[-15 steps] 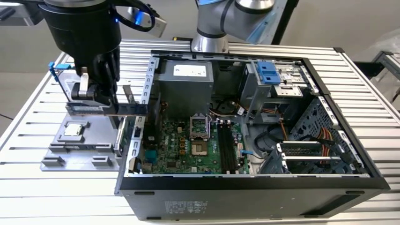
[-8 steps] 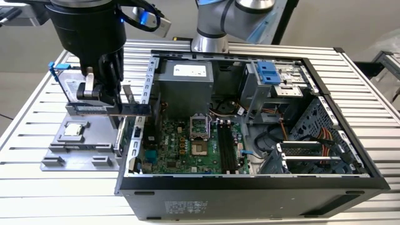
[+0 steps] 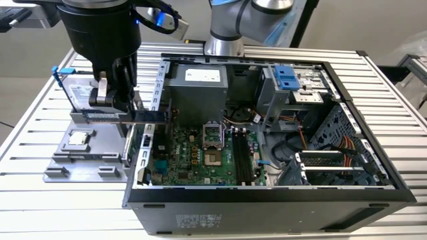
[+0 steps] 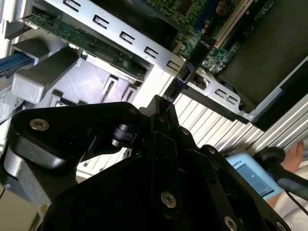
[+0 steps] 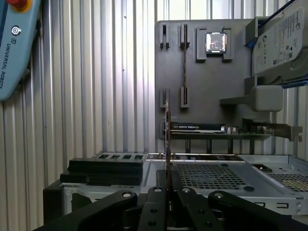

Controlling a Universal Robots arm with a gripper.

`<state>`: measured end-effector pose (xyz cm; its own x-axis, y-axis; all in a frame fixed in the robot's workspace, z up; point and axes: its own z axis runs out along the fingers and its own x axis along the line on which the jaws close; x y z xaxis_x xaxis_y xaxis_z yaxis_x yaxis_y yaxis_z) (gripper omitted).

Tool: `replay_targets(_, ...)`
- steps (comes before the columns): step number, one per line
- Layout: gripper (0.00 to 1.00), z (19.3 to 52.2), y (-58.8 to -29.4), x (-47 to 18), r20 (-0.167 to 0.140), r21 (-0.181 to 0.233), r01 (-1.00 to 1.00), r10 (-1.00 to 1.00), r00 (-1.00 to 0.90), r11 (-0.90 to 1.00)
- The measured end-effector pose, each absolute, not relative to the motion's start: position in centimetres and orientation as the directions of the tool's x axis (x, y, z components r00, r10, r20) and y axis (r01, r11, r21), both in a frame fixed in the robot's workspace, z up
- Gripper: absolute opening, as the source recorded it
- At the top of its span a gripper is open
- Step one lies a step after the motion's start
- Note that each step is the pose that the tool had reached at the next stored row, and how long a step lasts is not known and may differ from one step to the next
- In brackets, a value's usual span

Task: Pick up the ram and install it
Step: 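Pick up the ram and move it above insertion slot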

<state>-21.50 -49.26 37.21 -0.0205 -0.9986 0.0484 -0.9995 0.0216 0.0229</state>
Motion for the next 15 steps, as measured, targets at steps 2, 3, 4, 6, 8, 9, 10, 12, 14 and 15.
replay_targets(2,0.0,37.2,-49.3,-21.3,0.048,0.023,-1.0,-0.999,-0.02,0.021)
replay_targets(3,0.0,37.2,-49.3,-21.2,0.048,0.023,-1.0,-0.999,-0.02,0.021)
replay_targets(4,0.0,37.2,-49.3,-21.1,0.048,0.023,-1.0,-0.999,-0.02,0.021)
replay_targets(6,0.0,37.2,-49.3,-20.9,0.048,0.023,-1.0,-0.999,-0.02,0.021)
replay_targets(8,0.0,37.2,-49.3,-20.6,0.048,0.023,-1.0,-0.999,-0.02,0.021)
replay_targets(9,0.0,37.2,-49.3,-20.5,0.048,0.023,-1.0,-0.999,-0.019,0.021)
replay_targets(10,0.0,37.2,-49.3,-20.4,0.048,0.023,-1.0,-0.999,-0.019,0.02)
replay_targets(12,0.0,37.2,-49.3,-20.1,0.048,0.023,-1.0,-0.999,-0.019,0.02)
replay_targets(14,0.0,37.2,-49.3,-19.8,0.048,0.023,-1.0,-0.999,-0.019,0.02)
replay_targets(15,0.0,37.2,-49.3,-19.7,0.048,0.023,-1.0,-0.999,-0.019,0.02)
